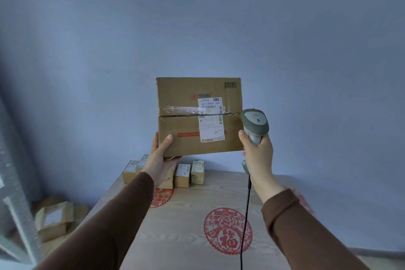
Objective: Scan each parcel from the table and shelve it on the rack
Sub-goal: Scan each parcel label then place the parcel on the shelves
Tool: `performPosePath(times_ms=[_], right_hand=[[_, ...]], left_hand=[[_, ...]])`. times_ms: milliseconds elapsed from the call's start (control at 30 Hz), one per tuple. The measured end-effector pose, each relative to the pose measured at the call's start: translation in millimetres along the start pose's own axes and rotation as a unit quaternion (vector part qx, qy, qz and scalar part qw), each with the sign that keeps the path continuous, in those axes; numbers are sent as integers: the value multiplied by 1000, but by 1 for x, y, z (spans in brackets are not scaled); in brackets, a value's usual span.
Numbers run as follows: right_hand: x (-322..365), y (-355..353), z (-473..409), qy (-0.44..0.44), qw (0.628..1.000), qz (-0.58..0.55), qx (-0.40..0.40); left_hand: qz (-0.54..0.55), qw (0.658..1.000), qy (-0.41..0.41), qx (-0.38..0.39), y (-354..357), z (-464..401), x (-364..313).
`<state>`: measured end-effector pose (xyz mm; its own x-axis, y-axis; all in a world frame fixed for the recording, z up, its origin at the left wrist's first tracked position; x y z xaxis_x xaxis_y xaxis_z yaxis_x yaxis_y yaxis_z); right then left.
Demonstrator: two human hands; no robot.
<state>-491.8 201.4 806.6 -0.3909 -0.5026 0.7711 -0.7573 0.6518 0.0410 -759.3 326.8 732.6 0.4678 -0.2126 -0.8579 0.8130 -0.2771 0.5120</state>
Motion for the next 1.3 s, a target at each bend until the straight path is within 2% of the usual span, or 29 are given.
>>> performPosePath(times_ms=[133, 333, 533, 667, 767, 1000, 1300], right_hand=[[-13, 30, 3, 43, 996, -78, 22], [-21, 95, 34, 115, 973, -175, 97], [16, 163, 97, 131, 950, -223, 176], [51, 211, 149, 128, 933, -234, 243], [85, 252, 197, 128, 912, -247, 301], [182, 354, 344, 133, 871, -268, 390], [308, 467, 569, 227, 792, -303, 479]], left_hand=[[0, 998, 26, -49, -23, 30, -21], [-1, 989, 22, -149, -66, 98, -44], [2, 971, 19, -236, -136, 195, -58], [-53, 955, -5, -293, -182, 274, -73], [-42, 932, -13, -360, -212, 342, -83], [-79, 886, 74, -450, -307, 515, -128], [-29, 806, 79, -585, -425, 739, -173]])
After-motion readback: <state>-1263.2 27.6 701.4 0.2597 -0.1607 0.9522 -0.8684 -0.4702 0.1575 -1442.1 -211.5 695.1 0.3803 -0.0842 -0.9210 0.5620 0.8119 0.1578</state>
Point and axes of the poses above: each hand's wrist, its own z-axis away from the middle knuckle, its own y-axis out of the palm, x = y × z, the point moved 6 cm from there along -z, towards the middle knuckle, and after that the axes turned 15 degrees about -y, right-handed, at the moved point
